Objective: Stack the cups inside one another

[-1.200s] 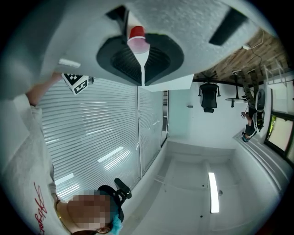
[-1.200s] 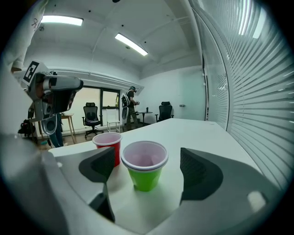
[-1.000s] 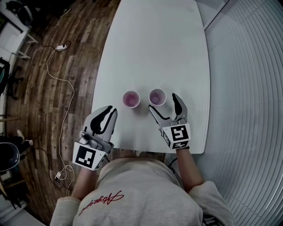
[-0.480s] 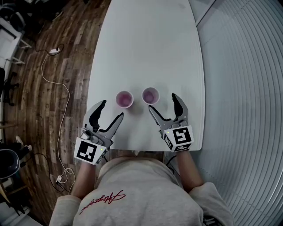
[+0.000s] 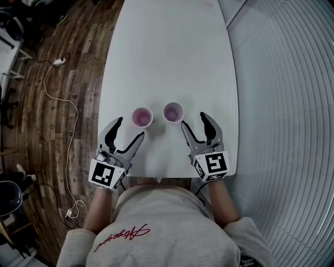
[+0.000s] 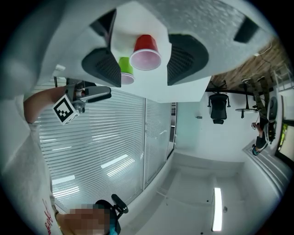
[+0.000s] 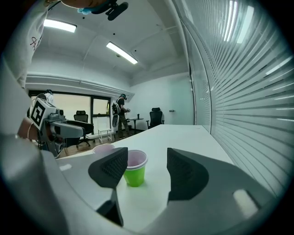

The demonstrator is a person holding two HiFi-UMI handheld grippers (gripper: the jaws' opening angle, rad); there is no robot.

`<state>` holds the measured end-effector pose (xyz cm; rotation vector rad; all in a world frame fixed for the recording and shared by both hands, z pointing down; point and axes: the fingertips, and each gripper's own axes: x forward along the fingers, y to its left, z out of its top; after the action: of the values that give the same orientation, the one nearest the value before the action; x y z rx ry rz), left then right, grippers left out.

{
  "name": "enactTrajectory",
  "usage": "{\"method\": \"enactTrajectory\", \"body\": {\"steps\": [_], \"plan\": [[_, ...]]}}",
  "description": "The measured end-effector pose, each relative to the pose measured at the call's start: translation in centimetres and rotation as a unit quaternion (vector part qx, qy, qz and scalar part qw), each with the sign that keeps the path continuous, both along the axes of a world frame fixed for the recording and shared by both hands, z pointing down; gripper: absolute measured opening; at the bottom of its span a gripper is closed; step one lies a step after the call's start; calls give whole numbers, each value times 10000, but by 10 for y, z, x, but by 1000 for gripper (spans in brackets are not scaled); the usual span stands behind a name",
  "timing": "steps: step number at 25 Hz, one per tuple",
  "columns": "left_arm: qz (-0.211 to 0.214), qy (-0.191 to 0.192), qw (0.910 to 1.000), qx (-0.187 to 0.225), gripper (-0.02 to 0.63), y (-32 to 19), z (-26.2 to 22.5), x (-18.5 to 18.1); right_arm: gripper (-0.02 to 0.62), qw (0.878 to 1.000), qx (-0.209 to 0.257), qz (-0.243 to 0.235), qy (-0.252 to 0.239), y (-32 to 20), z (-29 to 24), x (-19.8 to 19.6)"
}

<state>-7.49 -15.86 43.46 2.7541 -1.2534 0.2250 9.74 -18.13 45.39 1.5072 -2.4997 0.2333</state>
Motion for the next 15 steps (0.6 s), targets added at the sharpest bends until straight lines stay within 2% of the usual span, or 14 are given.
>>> {"method": "enactTrajectory", "body": {"steps": [4, 8, 15], "plan": [[-65, -21, 9999, -128, 311, -1, 8, -2, 202, 9999, -16, 93, 100, 5, -7, 5], [-62, -27, 9996, -281, 347, -3, 25, 4, 149, 9998, 9, 178, 123, 8, -6, 13], [-4, -61, 9988, -482, 369, -4, 39, 6, 129, 9995, -53, 262, 182, 14, -12, 17]]}}
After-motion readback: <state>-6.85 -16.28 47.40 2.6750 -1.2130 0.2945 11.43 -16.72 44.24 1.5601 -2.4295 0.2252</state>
